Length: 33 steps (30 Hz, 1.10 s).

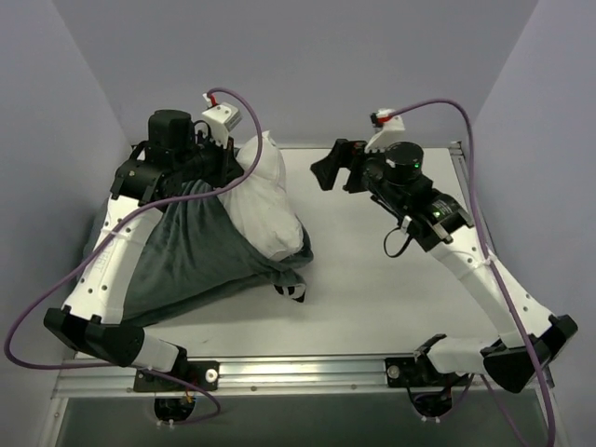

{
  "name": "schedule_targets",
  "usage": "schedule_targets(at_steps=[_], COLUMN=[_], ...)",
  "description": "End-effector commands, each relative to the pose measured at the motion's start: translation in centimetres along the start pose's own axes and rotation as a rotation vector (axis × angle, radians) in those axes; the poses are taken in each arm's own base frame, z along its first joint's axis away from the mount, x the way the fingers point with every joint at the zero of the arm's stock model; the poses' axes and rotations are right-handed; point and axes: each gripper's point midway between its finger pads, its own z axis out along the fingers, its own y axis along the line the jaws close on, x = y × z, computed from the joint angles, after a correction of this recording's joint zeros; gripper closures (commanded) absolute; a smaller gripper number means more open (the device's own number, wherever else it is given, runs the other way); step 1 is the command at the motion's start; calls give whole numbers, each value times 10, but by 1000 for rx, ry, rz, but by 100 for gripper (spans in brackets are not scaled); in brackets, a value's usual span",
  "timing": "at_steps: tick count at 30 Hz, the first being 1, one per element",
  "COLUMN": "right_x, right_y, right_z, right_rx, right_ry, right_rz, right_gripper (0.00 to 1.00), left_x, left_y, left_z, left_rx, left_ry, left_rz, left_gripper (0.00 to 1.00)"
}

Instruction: Remove the pillowcase from the pillow

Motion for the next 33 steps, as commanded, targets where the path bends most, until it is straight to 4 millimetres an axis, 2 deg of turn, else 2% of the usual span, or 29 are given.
schedule_targets(at_steps=[1,3,4,5,6,8,11,15,17,18,19,21,22,23,25,26,28,29,30,31,32,33], right_x=[64,86,88,96,112,129,156,193,196,207,205,221,219,227,226,226,224,221,216,212,203,185], right_y=[51,77,107,119,126,148,158,158,167,171,178,181,188,191,201,205,201,197,189,183,167,161], right_z=[33,48,49,52,59,57,56,67,72,75,79,89,93,97,97,96,98,98,95,94,97,92], right_rx=[-179,-236,-333,-362,-377,-427,-446,-436,-465,-479,-502,-510,-540,-546,-604,-619,-614,-604,-589,-574,-547,-546], right_ry=[172,209,194,214,248,275,320,411,410,431,408,433,419,438,444,453,451,441,429,421,401,369], right_rz=[11,76,96,149,160,146,118,97,114,126,143,194,214,248,269,281,287,289,294,300,314,331], right_gripper=[0,0,0,0,0,0,0,0,0,0,0,3,6,15,33,59,89,100,100,100,100,100], left_x=[-54,-52,-50,-48,-47,-47,-47,-48,-52,-53,-57,-62,-64,-67,-68,-66,-65,-59,-57,-54,-44,-40], left_y=[-9,-10,-11,-10,-9,-9,-9,-15,-17,-19,-20,-21,-21,-20,-21,-21,-22,-23,-21,-17,-12,-6], left_z=[-17,-15,-14,-12,-11,-9,-6,1,1,2,0,1,0,0,0,0,-1,-2,-6,-9,-15,-20], left_rx=[0,3,7,6,6,3,8,49,57,66,68,74,72,70,71,72,77,78,68,50,11,-18], left_ry=[-187,-182,-179,-174,-171,-169,-169,-166,-178,-177,-189,-195,-201,-207,-208,-204,-200,-180,-174,-162,-123,-102], left_rz=[66,64,62,60,59,59,53,21,27,-4,-4,-12,-13,-14,-14,-13,-4,-2,18,50,56,98], left_gripper=[98,98,98,98,98,98,98,98,98,98,98,98,98,98,98,98,98,98,98,95,50,30])
